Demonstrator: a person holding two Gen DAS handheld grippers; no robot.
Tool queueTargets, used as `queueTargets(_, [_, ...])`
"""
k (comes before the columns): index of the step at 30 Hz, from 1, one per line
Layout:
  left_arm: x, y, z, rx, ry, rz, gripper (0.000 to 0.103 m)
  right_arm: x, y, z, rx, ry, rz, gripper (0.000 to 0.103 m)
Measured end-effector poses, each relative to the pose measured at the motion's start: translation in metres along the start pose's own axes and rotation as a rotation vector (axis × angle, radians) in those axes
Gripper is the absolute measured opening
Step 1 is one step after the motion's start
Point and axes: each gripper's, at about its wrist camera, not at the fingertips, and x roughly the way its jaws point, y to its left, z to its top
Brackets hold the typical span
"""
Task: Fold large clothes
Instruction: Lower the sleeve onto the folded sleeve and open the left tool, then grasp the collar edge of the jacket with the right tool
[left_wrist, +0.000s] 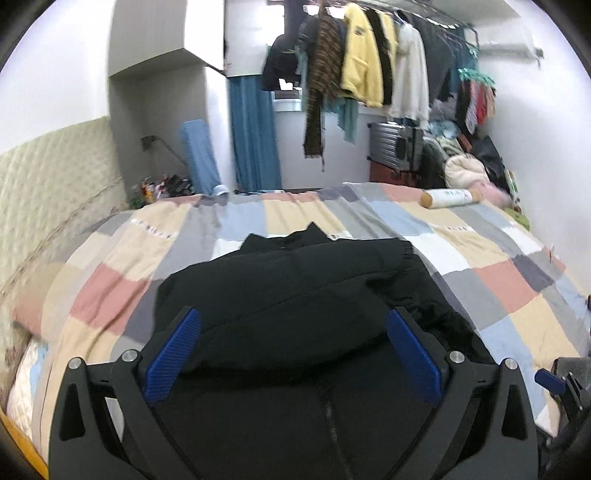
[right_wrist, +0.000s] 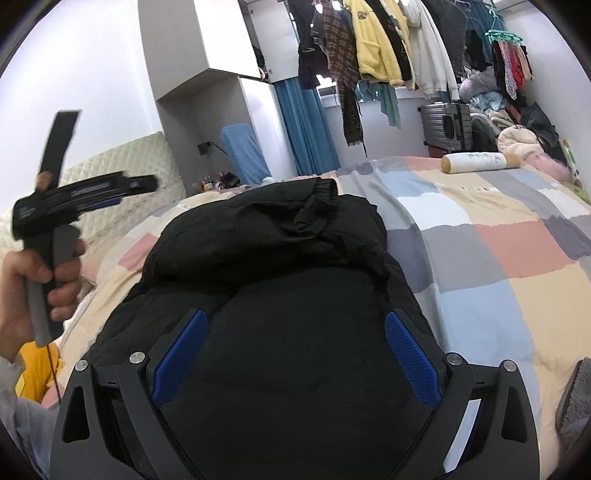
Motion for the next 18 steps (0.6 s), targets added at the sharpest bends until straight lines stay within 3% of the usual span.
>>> queueTargets(5, [-0.009,0.041,-0.031,-0.056,-0.014,0.001,0.101,-0.004,0.014,0.0,-0.035,-0.008,-0.017,0.097])
queueTargets(9, [0.002,0.072,-0.059,-0.063,-0.008,0.069,0.101,0.007,0.024,0.009,-0.056,0.0,0.006,0.097])
queueTargets(18, [0.057,0.128,-0.086,-0.131,0.093,0.166,0.103,0.079,0.024,0.06,-0.102,-0.005,0.012,0.097])
